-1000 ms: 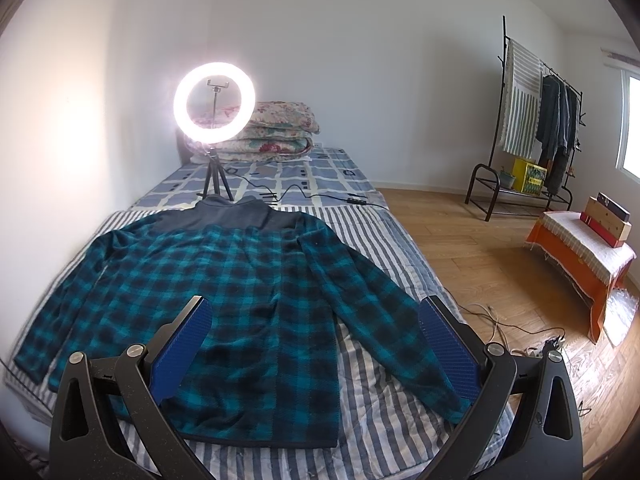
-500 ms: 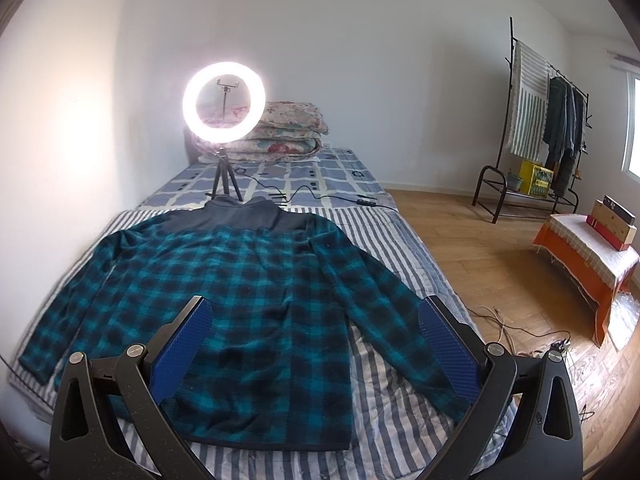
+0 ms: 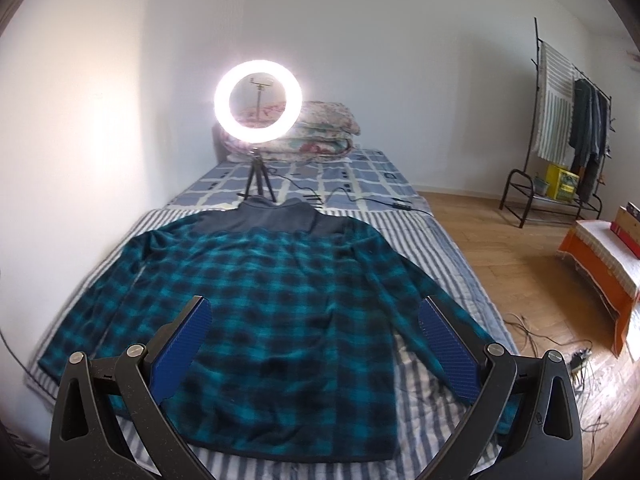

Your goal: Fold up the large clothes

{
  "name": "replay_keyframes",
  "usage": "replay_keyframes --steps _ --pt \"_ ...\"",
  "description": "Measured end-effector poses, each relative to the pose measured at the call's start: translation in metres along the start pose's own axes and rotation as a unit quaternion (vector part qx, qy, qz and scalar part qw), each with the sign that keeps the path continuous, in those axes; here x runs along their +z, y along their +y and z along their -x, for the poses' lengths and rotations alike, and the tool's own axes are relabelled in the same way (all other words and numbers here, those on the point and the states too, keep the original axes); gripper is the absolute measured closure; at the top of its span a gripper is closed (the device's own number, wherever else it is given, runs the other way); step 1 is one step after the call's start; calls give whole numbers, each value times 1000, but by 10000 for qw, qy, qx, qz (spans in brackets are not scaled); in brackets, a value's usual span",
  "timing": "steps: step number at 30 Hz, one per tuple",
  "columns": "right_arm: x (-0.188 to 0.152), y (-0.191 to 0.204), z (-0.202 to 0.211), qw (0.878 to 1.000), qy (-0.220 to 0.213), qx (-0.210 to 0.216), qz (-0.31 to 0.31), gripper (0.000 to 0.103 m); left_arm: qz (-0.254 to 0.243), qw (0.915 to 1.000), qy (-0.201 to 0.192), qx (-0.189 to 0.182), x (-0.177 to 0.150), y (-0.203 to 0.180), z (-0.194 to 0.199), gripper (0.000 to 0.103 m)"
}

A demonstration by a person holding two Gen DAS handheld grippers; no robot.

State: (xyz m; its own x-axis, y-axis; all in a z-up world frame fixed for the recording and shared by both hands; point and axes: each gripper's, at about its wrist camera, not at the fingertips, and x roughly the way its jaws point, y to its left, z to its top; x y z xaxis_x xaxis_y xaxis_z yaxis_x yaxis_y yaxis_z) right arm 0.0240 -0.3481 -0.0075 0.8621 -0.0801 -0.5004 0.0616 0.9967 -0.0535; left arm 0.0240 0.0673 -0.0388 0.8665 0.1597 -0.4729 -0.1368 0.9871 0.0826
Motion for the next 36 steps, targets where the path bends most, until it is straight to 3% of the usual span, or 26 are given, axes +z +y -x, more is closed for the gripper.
replay_keyframes --steps 11,14,18,22,24,26,28,32,36 --pt "0 26 -11 9985 -151 317 414 0 149 9975 667 151 -28 42 -52 1" --pt "1 31 -15 9980 -28 454 440 0 318 9941 1036 -42 -37 52 -71 12" --pt "2 40 -18 9966 84 701 433 0 851 9808 1728 -308 -57 76 -106 40" --pt "1 47 -18 9948 112 858 533 0 1129 9683 2195 -378 -81 95 -129 51" --pt "-2 50 -19 9939 145 933 577 0 1338 9655 2154 -587 -85 103 -124 53" --pt "-5 51 -20 9930 177 981 637 0 1380 9691 1948 -623 -81 109 -111 53" --pt "-8 49 -21 9923 227 1003 688 0 1306 9756 1664 -593 -70 110 -87 53" --pt "-8 46 -19 9916 284 1110 599 0 1343 9800 1177 -878 -45 111 -25 53" --pt "-7 49 -10 9912 169 1149 631 0 1331 9773 1101 -1225 -26 114 28 53"
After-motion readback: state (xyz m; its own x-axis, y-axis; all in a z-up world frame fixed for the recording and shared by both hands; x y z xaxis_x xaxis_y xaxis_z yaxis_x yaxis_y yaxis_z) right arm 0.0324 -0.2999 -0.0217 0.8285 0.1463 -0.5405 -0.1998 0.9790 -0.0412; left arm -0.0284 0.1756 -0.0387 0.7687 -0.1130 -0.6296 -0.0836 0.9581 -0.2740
